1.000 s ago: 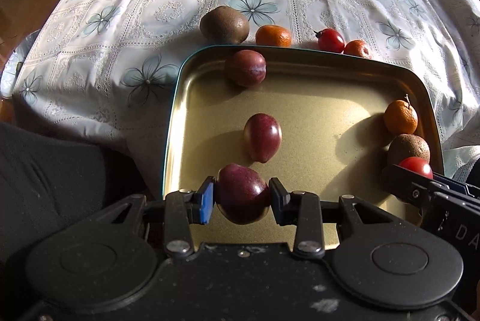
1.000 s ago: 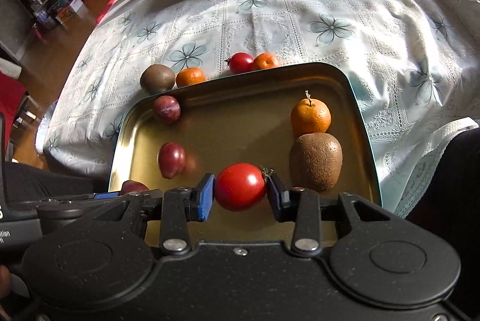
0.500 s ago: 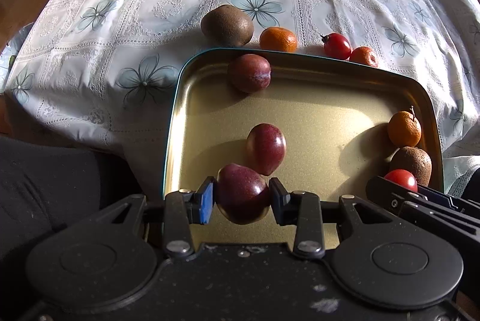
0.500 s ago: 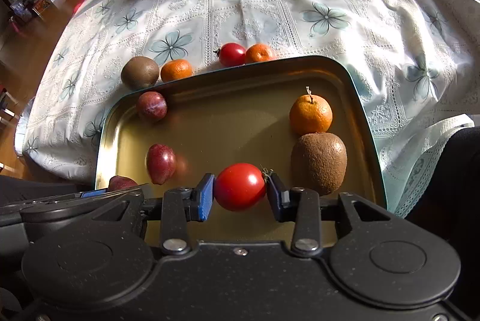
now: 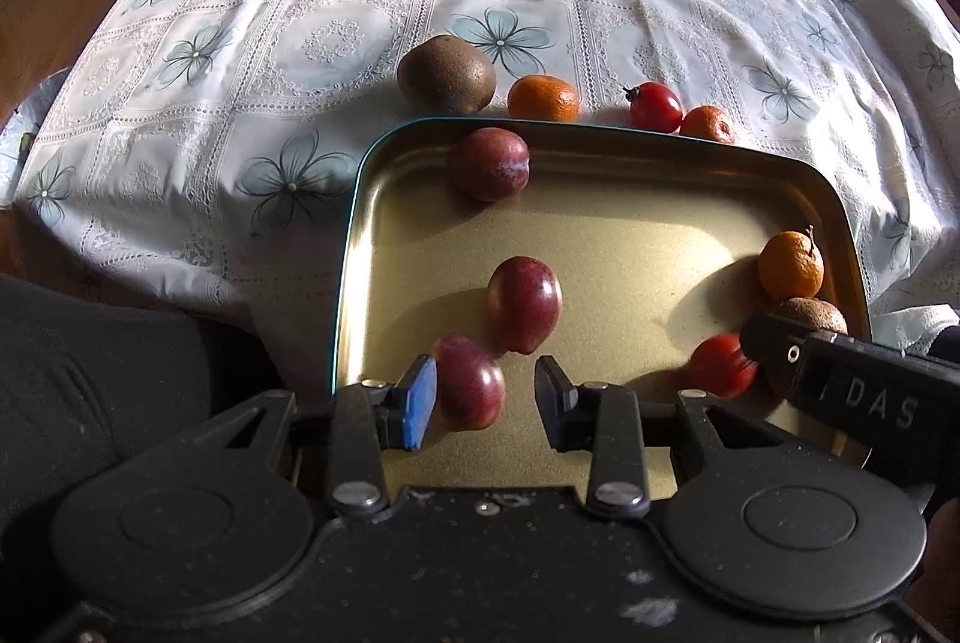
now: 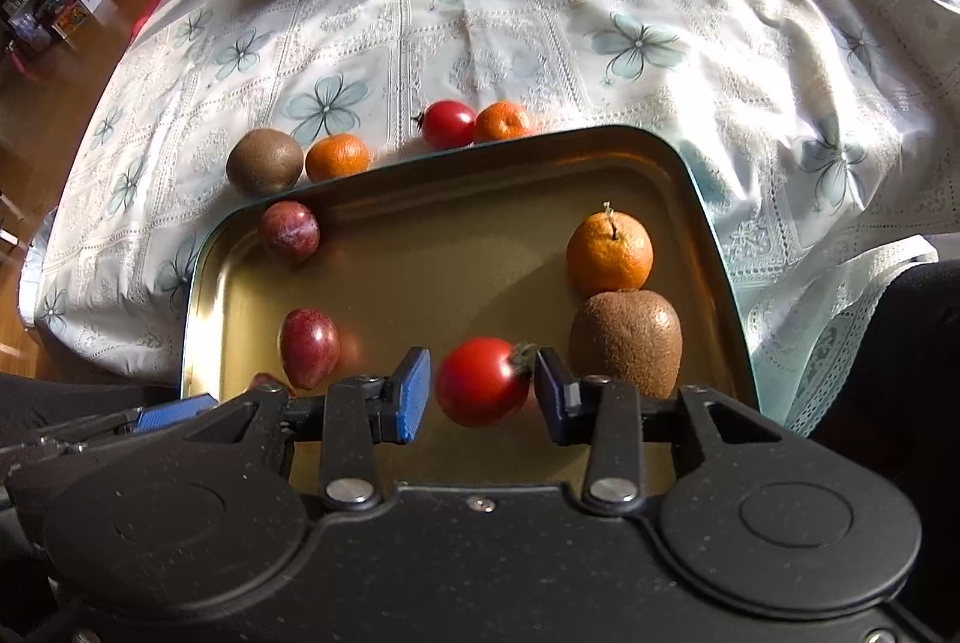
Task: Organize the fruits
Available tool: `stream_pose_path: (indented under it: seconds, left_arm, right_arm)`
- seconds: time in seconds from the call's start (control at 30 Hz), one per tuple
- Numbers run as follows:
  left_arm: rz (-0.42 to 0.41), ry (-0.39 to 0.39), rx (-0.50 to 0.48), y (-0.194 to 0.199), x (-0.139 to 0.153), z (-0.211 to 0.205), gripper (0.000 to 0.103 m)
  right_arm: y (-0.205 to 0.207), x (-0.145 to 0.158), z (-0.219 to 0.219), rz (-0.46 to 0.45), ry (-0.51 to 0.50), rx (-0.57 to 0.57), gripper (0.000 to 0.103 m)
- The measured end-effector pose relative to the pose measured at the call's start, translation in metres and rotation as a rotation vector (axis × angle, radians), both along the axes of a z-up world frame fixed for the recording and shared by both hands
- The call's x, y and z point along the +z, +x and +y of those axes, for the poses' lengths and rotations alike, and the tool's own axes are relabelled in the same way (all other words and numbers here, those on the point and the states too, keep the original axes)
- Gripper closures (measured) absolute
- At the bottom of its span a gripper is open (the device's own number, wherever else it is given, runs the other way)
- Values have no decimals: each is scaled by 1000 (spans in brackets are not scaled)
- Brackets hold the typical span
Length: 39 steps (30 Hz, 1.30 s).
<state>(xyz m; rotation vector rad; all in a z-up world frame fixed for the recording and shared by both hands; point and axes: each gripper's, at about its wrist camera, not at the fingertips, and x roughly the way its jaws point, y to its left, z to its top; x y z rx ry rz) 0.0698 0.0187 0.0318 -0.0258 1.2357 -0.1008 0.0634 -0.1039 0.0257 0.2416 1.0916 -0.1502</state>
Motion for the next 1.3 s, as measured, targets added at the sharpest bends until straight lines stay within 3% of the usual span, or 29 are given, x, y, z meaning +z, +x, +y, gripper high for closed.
stream_pose_path:
  seconds: [0.53, 1.0, 1.3]
  left_arm:
    - [-124, 6, -24, -36, 7, 1, 66]
    - [-123, 31, -25, -55, -4, 1, 66]
    - [-121, 12, -11, -56, -8, 4, 66]
  right_arm:
    - [-21, -12, -5, 4, 1, 47, 52]
    - [-49, -16, 3, -63, -17, 116, 52]
    - [-54, -22, -9, -55, 34, 62, 52]
